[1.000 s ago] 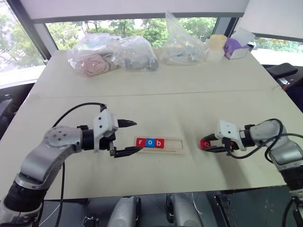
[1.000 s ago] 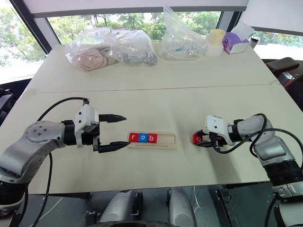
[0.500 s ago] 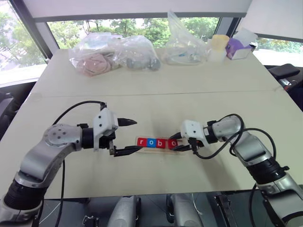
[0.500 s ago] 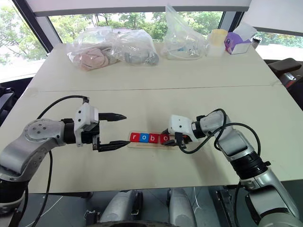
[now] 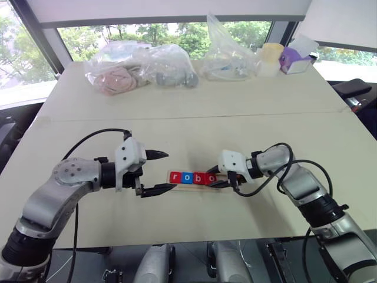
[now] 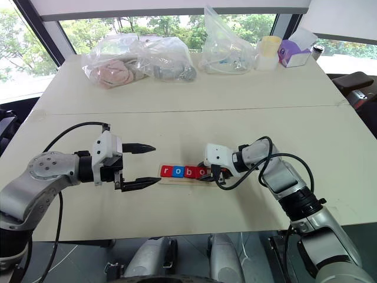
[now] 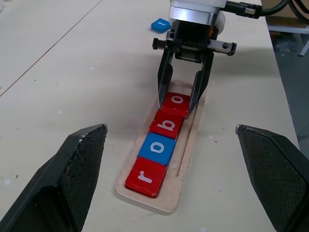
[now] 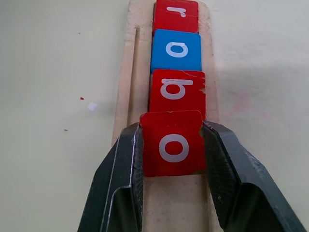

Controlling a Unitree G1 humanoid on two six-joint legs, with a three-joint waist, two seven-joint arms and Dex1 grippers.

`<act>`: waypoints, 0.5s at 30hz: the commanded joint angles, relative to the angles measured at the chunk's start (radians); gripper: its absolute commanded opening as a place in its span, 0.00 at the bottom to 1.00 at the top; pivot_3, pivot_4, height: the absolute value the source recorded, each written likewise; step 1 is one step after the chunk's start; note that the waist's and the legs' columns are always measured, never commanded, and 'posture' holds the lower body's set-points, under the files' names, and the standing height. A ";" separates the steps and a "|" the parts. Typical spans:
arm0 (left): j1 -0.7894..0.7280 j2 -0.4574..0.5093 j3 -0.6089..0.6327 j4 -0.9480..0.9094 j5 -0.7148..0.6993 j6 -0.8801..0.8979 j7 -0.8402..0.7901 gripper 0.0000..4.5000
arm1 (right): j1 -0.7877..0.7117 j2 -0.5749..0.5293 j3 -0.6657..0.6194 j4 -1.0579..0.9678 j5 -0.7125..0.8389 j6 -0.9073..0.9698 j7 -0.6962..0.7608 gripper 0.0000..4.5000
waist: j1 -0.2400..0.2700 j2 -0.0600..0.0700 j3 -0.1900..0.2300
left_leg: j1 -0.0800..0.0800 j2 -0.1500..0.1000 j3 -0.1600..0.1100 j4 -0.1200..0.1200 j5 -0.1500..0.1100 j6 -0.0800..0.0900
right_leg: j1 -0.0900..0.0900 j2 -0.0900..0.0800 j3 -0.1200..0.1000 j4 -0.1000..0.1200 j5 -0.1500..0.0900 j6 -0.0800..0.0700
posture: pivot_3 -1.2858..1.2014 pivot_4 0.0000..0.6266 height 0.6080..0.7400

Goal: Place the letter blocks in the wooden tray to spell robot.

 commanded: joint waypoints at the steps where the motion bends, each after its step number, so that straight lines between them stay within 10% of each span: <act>1: 0.000 0.009 0.026 -0.037 -0.012 0.000 0.003 1.00 | -0.020 0.004 -0.008 0.003 -0.001 -0.016 -0.002 0.26 | 0.000 0.000 0.000 | 0.000 0.000 0.000 0.000 0.000 0.000 | 0.000 0.000 0.000 0.000 0.000 0.000 | 0.52 0.24 0.89; 15: -0.007 0.005 0.016 -0.032 -0.008 -0.006 0.004 1.00 | -0.008 -0.002 -0.017 -0.057 0.027 0.063 0.005 0.26 | 0.000 0.000 0.000 | 0.000 0.000 0.000 0.000 0.000 0.000 | 0.000 0.000 0.000 0.000 0.000 0.000 | 0.52 0.24 0.89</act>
